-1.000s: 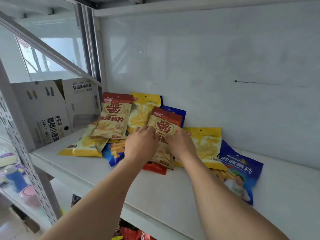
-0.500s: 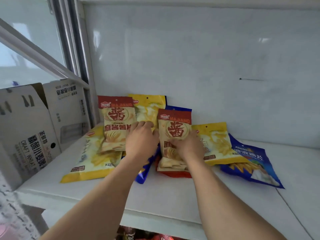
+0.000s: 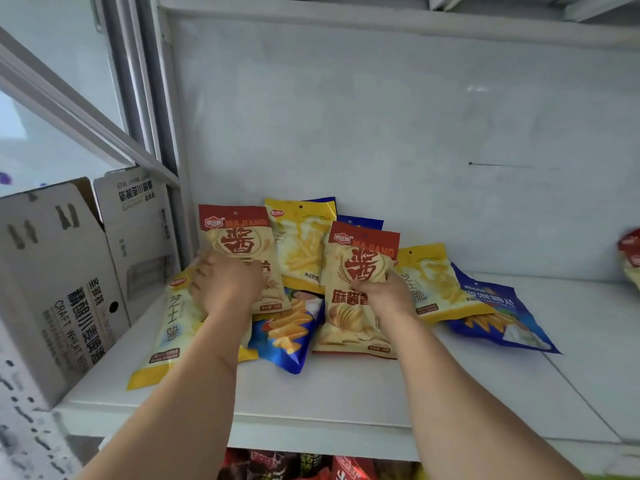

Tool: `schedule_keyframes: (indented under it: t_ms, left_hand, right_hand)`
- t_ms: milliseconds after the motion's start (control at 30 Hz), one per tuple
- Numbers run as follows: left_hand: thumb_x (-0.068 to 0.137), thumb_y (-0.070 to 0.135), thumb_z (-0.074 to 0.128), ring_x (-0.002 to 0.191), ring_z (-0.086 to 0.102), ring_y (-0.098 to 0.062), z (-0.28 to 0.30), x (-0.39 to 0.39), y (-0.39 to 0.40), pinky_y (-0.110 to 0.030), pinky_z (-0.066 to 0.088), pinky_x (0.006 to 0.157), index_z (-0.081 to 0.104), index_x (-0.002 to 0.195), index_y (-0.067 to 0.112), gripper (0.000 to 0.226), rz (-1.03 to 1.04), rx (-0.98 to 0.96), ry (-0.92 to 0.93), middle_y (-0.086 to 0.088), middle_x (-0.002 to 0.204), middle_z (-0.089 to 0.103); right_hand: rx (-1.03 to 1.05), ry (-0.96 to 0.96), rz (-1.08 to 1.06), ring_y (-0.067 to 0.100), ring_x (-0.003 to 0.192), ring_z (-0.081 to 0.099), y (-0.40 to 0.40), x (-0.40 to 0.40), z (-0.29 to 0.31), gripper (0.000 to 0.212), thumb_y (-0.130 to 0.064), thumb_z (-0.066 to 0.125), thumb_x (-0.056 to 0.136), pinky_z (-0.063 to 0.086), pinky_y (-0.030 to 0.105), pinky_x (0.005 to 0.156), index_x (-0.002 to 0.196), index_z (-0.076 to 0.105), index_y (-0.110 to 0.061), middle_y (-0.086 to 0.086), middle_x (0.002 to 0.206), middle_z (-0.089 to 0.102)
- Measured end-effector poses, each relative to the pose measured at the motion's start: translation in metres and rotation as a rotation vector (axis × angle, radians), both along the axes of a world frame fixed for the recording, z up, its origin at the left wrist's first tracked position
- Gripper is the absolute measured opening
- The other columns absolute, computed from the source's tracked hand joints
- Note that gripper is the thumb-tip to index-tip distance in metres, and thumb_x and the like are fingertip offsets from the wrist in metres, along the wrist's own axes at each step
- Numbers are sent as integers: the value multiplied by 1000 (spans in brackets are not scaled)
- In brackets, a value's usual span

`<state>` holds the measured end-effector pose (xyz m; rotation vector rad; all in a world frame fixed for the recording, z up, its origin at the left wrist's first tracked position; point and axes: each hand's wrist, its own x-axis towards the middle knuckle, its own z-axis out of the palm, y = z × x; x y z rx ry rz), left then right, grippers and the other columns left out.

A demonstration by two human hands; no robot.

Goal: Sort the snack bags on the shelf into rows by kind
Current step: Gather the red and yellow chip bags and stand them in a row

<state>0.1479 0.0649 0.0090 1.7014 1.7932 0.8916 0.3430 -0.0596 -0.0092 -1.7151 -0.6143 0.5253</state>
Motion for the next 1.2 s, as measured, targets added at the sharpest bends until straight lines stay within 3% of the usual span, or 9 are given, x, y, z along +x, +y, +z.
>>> schedule_keyframes:
  t_ms: [67, 200, 333, 433, 500, 800, 900, 1000, 1200]
  left_hand:
    - [83, 47, 66, 139, 36, -41, -6, -2, 8, -52, 26, 116, 12, 154, 5, 99, -16, -70, -39, -20, 151, 41]
    - [83, 32, 72, 122, 56, -41, -9, 0, 8, -50, 48, 99, 21, 151, 11, 87, -78, 8, -181, -14, 138, 56]
    - [81, 26, 77, 109, 65, -35, -1, 5, 7, -49, 56, 90, 34, 145, 15, 78, -193, -27, -312, -9, 125, 66]
    - [81, 19, 80, 98, 71, -30, 2, 11, -4, -51, 57, 89, 63, 122, 16, 45, -349, -144, -488, -4, 110, 74]
    - [81, 10, 79, 89, 75, -31, 3, 16, -18, -53, 59, 86, 72, 103, 14, 24, -452, -270, -642, -7, 97, 78]
    - [86, 4, 73, 93, 75, -35, 4, 68, -96, -57, 57, 89, 72, 108, 3, 22, -791, -563, -789, -14, 99, 78]
    - [89, 3, 69, 91, 75, -32, 1, 96, -126, -51, 60, 79, 70, 113, 5, 24, -881, -632, -835, -14, 102, 77]
    - [92, 5, 65, 88, 77, -25, -3, 128, -158, -42, 60, 72, 67, 115, 9, 24, -953, -649, -848, -10, 103, 78]
    - [93, 7, 66, 93, 75, -29, -10, 198, -231, -44, 60, 78, 66, 116, 10, 23, -1017, -631, -833, -11, 105, 77]
  right_hand:
    - [20, 18, 1, 16, 86, 62, 0, 2, -3, 33, -22, 82, 81, 43, 29, 77, 109, 66, -17, -4, 102, 70]
    - [65, 46, 0, 14, 84, 63, -2, 7, -7, 21, -23, 80, 83, 45, 30, 80, 91, 61, -25, -7, 94, 68]
    - [60, 77, -48, 22, 96, 69, -9, 13, -5, 38, -36, 83, 76, 54, 42, 92, 107, 67, -20, -5, 104, 73]
    - [89, 129, -76, 23, 91, 72, -19, 24, -1, 38, -33, 84, 76, 55, 47, 93, 109, 70, -18, -3, 97, 76]
    - [99, 132, -114, 23, 91, 72, -28, 34, 1, 36, -33, 85, 76, 56, 47, 92, 105, 71, -19, -3, 95, 76]
    - [127, 157, -232, 28, 89, 74, -93, 85, 11, 39, -45, 87, 67, 56, 49, 90, 93, 74, -19, 0, 90, 78]
    - [152, 118, -258, 30, 85, 75, -127, 104, 13, 29, -39, 84, 73, 58, 51, 88, 90, 77, -16, 3, 87, 78]
    - [170, 95, -291, 27, 82, 76, -167, 124, 16, 24, -29, 82, 81, 60, 46, 83, 94, 76, -10, 7, 88, 78]
    - [163, 60, -308, 19, 78, 75, -251, 183, 15, 18, -31, 79, 83, 59, 31, 72, 92, 75, -16, 2, 89, 78]
